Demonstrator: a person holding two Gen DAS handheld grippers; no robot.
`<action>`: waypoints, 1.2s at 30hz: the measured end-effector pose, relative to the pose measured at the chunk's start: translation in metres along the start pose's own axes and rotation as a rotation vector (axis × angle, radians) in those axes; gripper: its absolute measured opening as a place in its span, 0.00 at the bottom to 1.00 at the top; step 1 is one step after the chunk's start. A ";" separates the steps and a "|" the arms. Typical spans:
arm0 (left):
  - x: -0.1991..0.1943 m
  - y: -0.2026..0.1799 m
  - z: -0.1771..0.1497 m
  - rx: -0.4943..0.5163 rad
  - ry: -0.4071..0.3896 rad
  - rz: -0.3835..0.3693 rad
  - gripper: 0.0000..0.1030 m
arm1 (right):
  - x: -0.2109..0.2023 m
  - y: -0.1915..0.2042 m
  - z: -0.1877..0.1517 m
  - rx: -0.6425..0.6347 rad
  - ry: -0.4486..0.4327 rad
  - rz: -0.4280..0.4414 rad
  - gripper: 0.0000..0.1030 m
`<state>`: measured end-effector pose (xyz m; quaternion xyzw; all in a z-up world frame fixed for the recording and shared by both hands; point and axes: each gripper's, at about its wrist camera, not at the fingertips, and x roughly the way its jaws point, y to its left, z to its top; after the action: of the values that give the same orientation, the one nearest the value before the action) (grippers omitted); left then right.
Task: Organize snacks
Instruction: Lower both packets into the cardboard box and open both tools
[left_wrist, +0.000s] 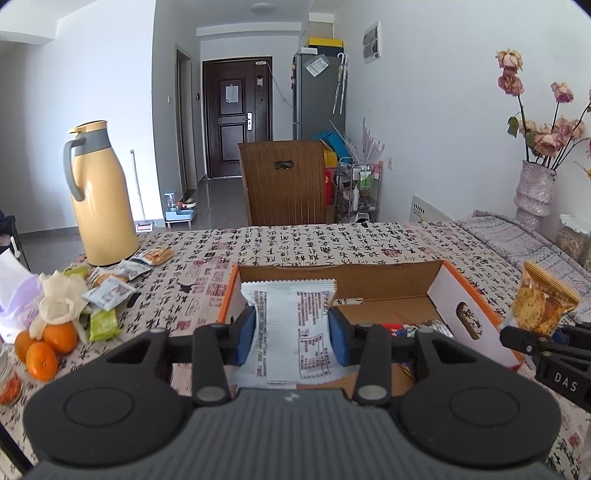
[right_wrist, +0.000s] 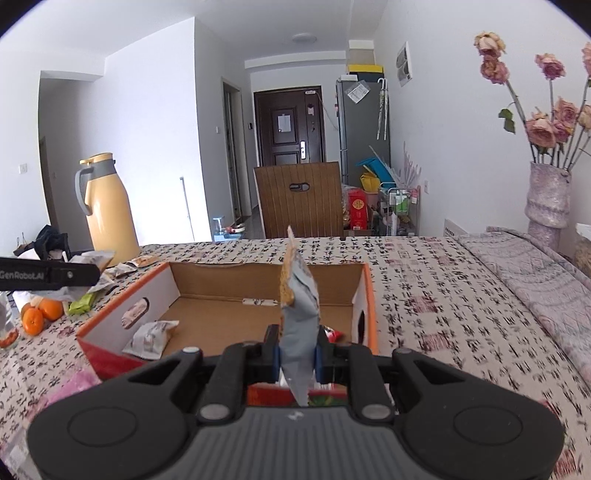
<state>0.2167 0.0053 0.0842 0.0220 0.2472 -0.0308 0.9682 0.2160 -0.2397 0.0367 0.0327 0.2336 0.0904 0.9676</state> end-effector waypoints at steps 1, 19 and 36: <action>0.009 -0.002 0.004 0.008 0.009 0.005 0.41 | 0.010 0.001 0.005 0.000 0.013 0.007 0.16; 0.177 0.015 0.009 -0.005 0.286 0.165 0.42 | 0.151 0.008 0.035 -0.021 0.230 0.017 0.16; 0.176 0.000 -0.004 0.063 0.306 0.156 0.84 | 0.157 0.007 0.033 -0.029 0.273 -0.014 0.96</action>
<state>0.3690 -0.0027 -0.0036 0.0758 0.3881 0.0406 0.9176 0.3667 -0.2035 -0.0035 0.0045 0.3618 0.0909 0.9278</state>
